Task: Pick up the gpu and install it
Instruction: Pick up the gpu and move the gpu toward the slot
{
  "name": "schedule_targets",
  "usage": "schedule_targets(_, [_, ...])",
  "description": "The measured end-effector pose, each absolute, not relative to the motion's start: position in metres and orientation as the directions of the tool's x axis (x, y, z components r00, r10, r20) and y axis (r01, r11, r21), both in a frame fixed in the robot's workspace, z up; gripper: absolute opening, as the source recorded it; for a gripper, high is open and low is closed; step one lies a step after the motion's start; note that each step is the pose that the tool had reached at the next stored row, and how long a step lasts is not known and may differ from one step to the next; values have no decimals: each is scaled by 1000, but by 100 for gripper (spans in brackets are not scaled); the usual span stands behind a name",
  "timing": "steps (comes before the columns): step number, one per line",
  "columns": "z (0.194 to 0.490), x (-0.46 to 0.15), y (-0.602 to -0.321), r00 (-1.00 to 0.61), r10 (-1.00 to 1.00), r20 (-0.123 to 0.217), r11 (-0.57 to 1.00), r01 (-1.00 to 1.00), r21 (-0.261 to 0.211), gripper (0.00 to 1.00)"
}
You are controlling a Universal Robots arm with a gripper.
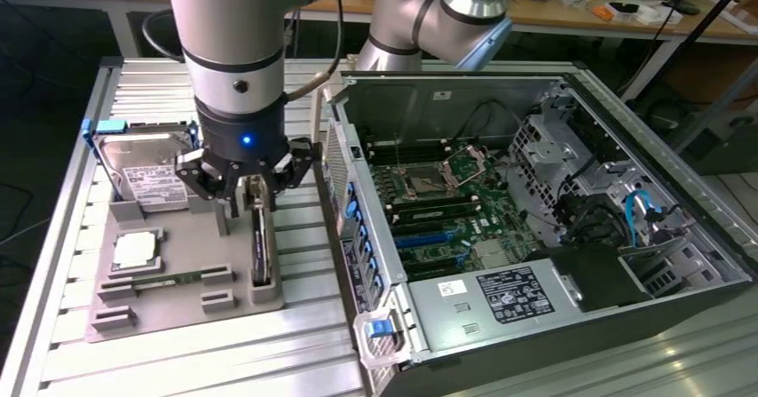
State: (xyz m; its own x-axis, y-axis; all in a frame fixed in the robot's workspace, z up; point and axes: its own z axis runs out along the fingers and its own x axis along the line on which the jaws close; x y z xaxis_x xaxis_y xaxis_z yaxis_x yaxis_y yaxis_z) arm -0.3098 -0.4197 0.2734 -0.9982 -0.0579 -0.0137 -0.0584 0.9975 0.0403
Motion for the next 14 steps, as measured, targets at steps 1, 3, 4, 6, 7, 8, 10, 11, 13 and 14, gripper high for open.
schedule_targets(1, [272, -309, -420, -998, -56, -14, 998, -57, 40, 48])
schedule_targets(3, [267, -309, -422, -999, -50, -14, 998, -51, 40, 48])
schedule_targets(4, [265, -309, -422, -999, -46, -14, 998, -47, 40, 48])
schedule_targets(6, [262, -309, -423, -999, -36, -14, 999, -37, 40, 48])
schedule_targets(7, [260, -309, -423, -999, -31, -14, 999, -32, 40, 48])
schedule_targets(8, [259, -309, -424, -1000, -26, -14, 999, -27, 40, 48])
schedule_targets(10, [256, -309, -424, -1000, -17, -14, 999, -18, 40, 48])
schedule_targets(11, [254, -309, -425, -1000, -13, -15, 999, -13, 40, 48])
schedule_targets(13, [251, -309, -425, -1000, -3, -15, 999, -4, 40, 48])
schedule_targets(14, [249, -309, -426, -1000, 3, -15, 999, 2, 40, 48])
